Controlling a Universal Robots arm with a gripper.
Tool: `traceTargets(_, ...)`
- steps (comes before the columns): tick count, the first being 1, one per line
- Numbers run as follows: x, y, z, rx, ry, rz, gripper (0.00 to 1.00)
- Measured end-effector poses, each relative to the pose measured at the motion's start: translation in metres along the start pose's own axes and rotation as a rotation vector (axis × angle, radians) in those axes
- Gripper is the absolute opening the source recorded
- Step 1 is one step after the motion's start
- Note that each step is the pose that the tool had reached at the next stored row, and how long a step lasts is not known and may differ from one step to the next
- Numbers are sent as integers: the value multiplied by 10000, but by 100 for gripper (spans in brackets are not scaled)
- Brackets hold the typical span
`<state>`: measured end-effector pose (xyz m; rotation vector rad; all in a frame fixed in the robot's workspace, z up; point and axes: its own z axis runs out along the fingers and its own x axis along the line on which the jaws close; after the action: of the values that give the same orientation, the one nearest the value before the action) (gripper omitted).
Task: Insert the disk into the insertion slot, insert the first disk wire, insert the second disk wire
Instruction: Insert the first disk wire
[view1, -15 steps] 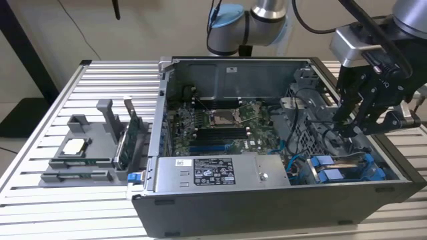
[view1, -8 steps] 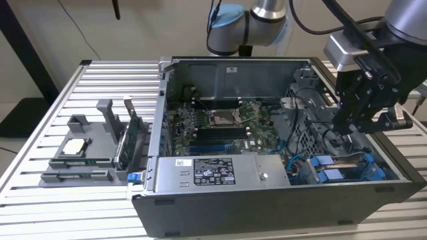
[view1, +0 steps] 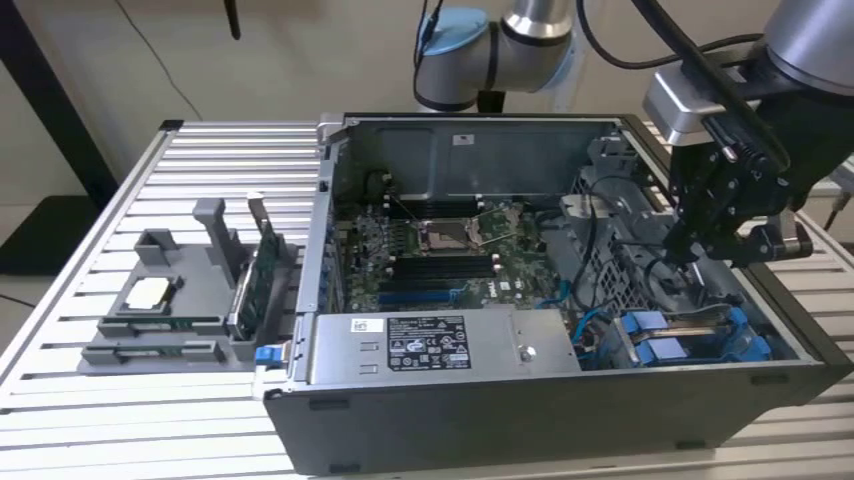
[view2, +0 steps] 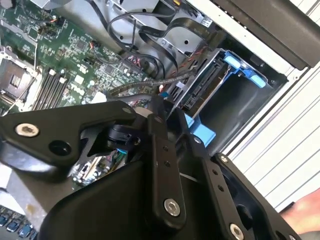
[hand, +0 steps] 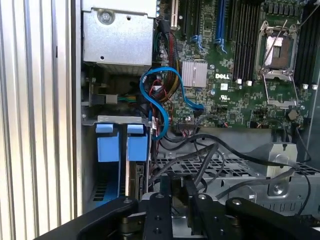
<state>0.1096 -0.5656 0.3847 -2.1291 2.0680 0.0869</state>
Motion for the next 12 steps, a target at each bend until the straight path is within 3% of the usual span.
traceTargets(2, 0, 0, 0, 0, -1, 0, 19)
traceTargets(12, 0, 1, 2, -10, 24, 0, 19)
